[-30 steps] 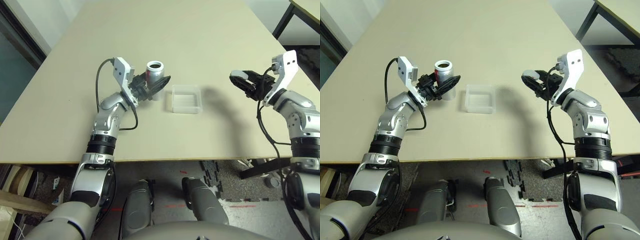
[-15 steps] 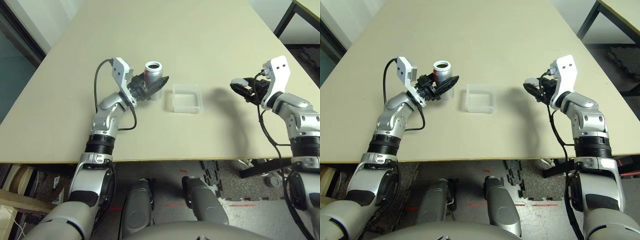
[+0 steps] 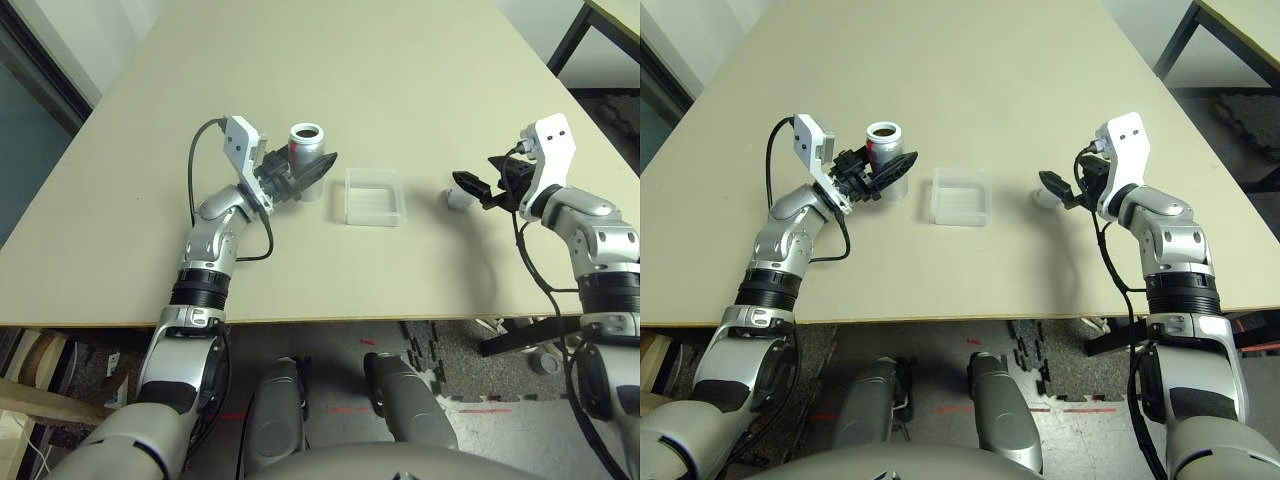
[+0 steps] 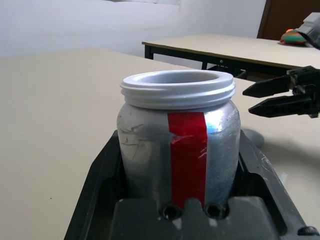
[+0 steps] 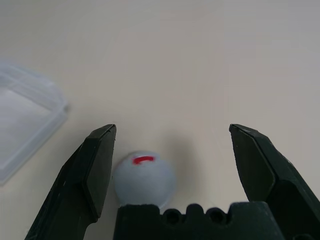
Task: Pour the medicine from the bottle into the box.
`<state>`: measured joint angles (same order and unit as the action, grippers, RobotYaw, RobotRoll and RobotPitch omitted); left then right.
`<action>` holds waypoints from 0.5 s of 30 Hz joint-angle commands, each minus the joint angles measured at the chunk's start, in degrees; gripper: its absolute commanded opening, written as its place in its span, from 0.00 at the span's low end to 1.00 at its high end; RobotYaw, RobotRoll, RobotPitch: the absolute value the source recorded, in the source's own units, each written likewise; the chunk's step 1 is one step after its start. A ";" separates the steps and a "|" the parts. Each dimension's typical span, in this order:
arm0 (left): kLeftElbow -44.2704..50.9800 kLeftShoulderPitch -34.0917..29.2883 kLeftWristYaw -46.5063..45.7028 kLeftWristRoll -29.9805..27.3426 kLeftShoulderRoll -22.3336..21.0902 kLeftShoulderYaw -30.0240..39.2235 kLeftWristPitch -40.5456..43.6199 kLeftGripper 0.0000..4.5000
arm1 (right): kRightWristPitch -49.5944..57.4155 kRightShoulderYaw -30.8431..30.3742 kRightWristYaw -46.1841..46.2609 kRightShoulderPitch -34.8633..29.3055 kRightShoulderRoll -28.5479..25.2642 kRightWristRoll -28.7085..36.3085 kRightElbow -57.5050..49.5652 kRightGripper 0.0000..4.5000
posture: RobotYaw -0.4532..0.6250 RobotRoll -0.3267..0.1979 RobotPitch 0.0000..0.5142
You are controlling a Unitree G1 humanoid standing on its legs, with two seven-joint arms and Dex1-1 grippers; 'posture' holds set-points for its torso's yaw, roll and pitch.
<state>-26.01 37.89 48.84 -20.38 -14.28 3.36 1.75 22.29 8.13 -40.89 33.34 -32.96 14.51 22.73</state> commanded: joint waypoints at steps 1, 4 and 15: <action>-1.93 1.38 -0.48 1.80 -1.02 -0.31 -0.81 0.59 | -1.49 -1.55 -7.88 -1.57 -1.96 1.83 -2.99 1.00 | 0.29 0.62 0.29; -2.94 2.34 -0.37 2.48 -1.36 -0.52 -1.45 0.59 | -1.59 -1.50 -13.18 -2.34 -2.46 3.88 -4.62 1.00 | 0.29 0.62 0.29; -8.09 5.27 0.27 4.00 -1.67 -0.50 -4.90 0.59 | -5.61 -2.49 -28.61 -5.82 -1.86 9.87 -7.79 1.00 | 0.28 0.62 0.28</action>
<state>-32.90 42.41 48.50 -17.40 -15.74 3.29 -2.22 17.72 6.47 -68.53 27.99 -35.00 23.88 15.74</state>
